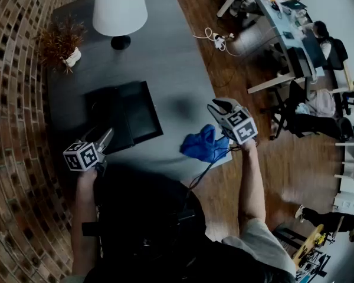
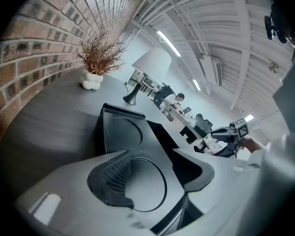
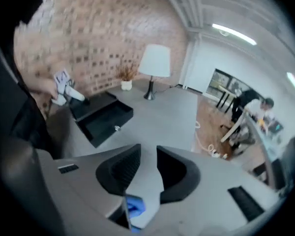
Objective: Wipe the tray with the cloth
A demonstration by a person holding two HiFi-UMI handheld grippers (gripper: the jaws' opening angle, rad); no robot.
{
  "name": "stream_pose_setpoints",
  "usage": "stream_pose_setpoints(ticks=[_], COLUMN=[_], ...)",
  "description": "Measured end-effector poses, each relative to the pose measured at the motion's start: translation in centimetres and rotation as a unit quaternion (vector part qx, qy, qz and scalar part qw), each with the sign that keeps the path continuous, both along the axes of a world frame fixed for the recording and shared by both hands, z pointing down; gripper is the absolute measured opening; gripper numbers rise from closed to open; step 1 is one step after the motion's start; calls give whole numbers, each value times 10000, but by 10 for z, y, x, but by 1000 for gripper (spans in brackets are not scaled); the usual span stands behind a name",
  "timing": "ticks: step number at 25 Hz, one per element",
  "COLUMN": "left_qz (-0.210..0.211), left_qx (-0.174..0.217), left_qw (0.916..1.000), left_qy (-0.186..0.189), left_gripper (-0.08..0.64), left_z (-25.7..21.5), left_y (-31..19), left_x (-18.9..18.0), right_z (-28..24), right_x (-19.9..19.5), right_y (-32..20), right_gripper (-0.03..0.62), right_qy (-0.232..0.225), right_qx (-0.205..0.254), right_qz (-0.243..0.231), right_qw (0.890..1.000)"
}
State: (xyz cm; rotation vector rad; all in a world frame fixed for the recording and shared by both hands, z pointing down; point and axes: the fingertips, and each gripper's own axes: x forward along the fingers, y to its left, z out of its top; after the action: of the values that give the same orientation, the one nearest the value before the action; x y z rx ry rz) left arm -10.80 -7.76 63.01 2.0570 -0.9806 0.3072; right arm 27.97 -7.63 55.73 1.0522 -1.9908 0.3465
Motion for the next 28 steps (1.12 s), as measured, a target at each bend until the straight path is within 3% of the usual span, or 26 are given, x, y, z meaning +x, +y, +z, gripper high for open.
stream_pose_setpoints(ticks=[1, 2, 4, 6, 9, 11, 12, 14, 17, 18, 20, 22, 23, 24, 25, 26, 27, 28], left_qz=[4, 7, 17, 18, -12, 6, 33, 70, 47, 32, -1, -35, -54, -70, -77, -71, -57, -41], left_qx=[-12, -22, -25, -7, 37, 26, 8, -10, -9, -8, 9, 35, 40, 36, 27, 18, 14, 18], left_qw=[10000, 10000, 10000, 10000, 10000, 10000, 10000, 10000, 10000, 10000, 10000, 10000, 10000, 10000, 9999, 9999, 9999, 9999], left_qy=[31, 55, 73, 63, 32, 42, 50, 50, 51, 53, 45, 31, 35, 51, 72, 88, 96, 96], left_gripper=[264, 264, 264, 264, 264, 264, 264, 264, 264, 264, 264, 264, 264, 264, 264, 264, 264, 264], left_z=[0, 0, 0, 0, -1, -1, 0, 2, 3, 3, 2, 2, 2, 2, 2, 2, 2, 2], left_y=[1, 1, 2, 2, 1, 3, 4, 4, 4, 3, 3, 2, 2, 2, 3, 4, 4, 5], left_x=[1, 2, 1, 0, 1, 5, 8, 10, 6, 5, 5, 5, 6, 6, 6, 7, 7, 7], right_z=[-4, 2, 32, 74, 132, 149, 146, 116, 51, 35, 30, 60, 83, 108, 130, 144, 150, 149], right_x=[12, 19, 19, 11, -8, -28, -41, -79, -153, -175, -210, -240, -251, -260, -268, -274, -279, -284], right_y=[24, 52, 112, 153, 163, 171, 173, 149, 61, 28, -27, -55, -54, -43, -28, -15, -13, -22], right_gripper=[167, 390, 471, 473, 472, 222, 180, 161, 160, 160, 161, 161, 161, 161, 161, 161, 161, 161], right_qy=[-510, -826, -773, -414, -388, -530, -547, -659, -876, -660, 244, 1317, 1834, 2261, 2531, 2646, 2631, 2501], right_qx=[-261, -630, -1421, -1946, -2300, -2669, -2745, -2465, -1346, -916, -292, -237, -436, -724, -1005, -1181, -1214, -1122], right_qz=[188, 268, 228, 270, 555, 313, 80, -388, -809, -888, -1126, -1743, -2251, -2842, -3411, -3814, -3965, -3874], right_qw=[9982, 9942, 9866, 9796, 9708, 9618, 9600, 9661, 9837, 9896, 9929, 9756, 9559, 9289, 8997, 8778, 8711, 8802])
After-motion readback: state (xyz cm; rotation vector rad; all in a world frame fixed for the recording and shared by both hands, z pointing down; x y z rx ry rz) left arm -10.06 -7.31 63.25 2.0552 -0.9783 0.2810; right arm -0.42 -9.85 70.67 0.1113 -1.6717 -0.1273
